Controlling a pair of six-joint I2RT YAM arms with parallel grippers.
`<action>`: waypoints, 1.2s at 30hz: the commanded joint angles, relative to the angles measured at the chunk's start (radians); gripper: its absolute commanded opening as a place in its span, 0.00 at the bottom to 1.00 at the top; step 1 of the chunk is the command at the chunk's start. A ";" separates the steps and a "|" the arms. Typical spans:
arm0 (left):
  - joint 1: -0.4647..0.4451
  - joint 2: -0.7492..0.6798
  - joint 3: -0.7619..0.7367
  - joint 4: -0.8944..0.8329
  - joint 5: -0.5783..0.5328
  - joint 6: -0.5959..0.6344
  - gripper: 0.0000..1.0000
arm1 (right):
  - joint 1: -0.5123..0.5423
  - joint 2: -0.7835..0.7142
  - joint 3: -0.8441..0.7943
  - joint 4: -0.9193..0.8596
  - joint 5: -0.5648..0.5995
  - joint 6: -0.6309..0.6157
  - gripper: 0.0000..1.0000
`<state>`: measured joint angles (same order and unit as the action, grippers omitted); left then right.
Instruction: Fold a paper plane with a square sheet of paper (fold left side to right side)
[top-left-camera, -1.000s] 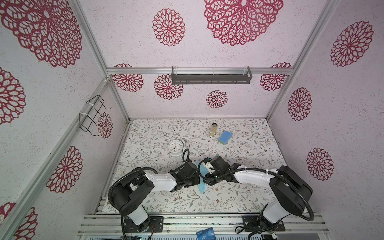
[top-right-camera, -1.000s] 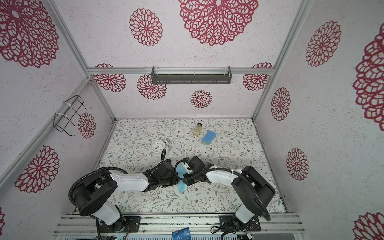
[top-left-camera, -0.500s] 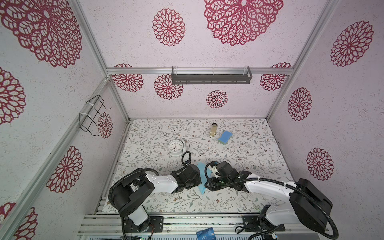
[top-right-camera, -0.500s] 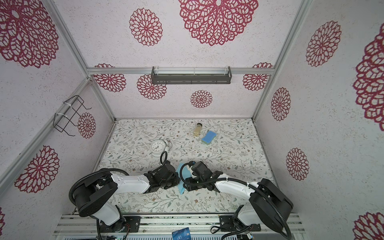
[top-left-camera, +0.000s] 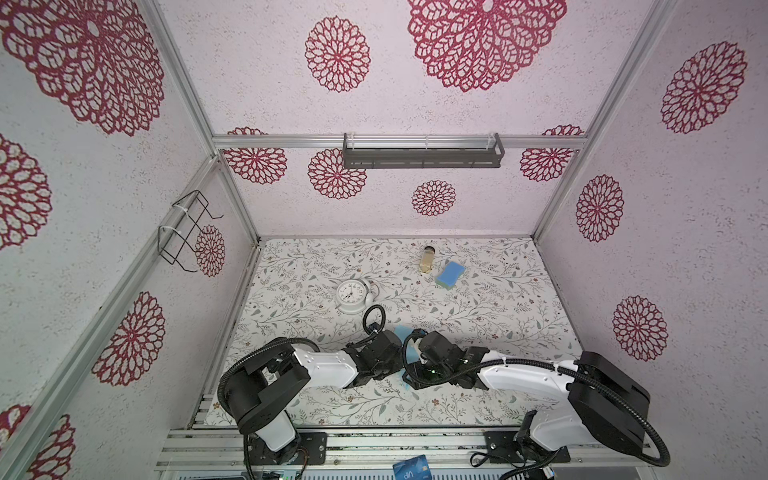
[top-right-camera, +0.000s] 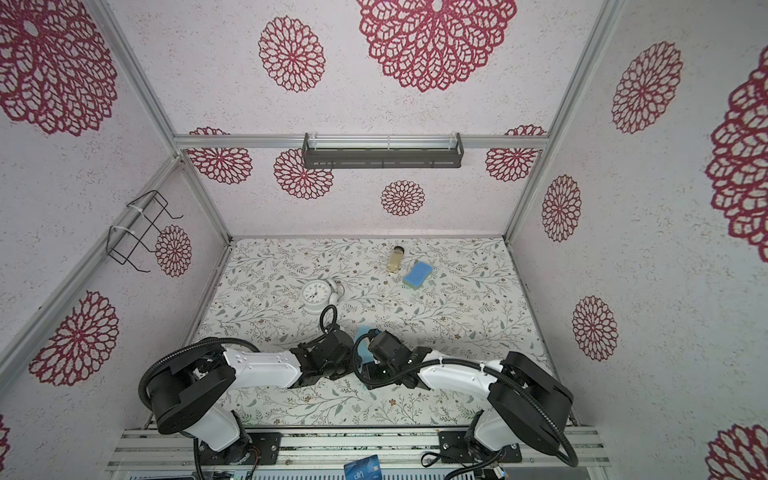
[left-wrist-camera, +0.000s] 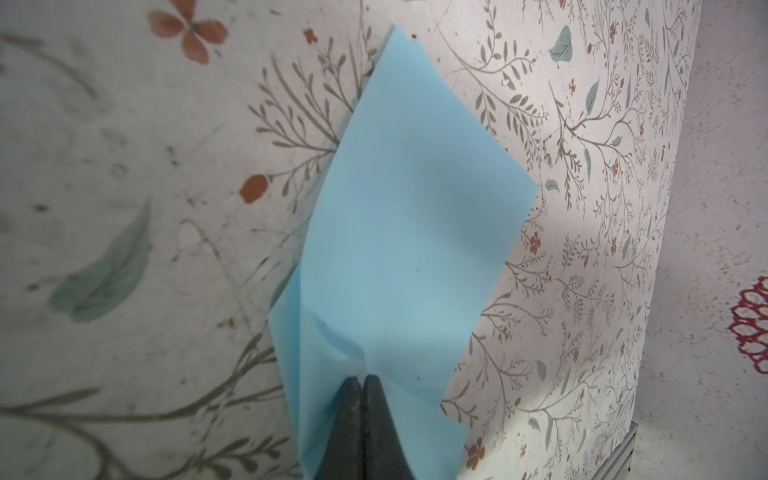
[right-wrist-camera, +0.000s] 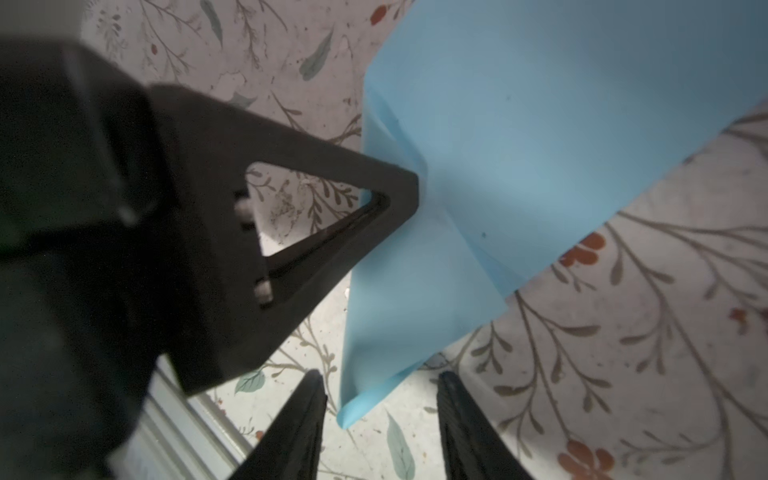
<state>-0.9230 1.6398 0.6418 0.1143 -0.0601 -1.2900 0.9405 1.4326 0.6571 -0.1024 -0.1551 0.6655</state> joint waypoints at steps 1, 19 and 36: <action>-0.018 0.002 -0.001 -0.062 -0.018 -0.036 0.00 | 0.011 0.017 0.024 -0.032 0.054 0.022 0.43; -0.034 -0.064 -0.055 -0.089 -0.049 -0.066 0.00 | 0.017 0.094 0.029 -0.046 0.103 -0.009 0.30; -0.046 -0.200 -0.055 -0.065 -0.105 0.157 0.00 | -0.005 0.140 0.030 -0.054 0.115 -0.065 0.24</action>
<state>-0.9596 1.4815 0.5934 0.0540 -0.1310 -1.2003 0.9428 1.5452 0.7086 -0.0982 -0.0746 0.6224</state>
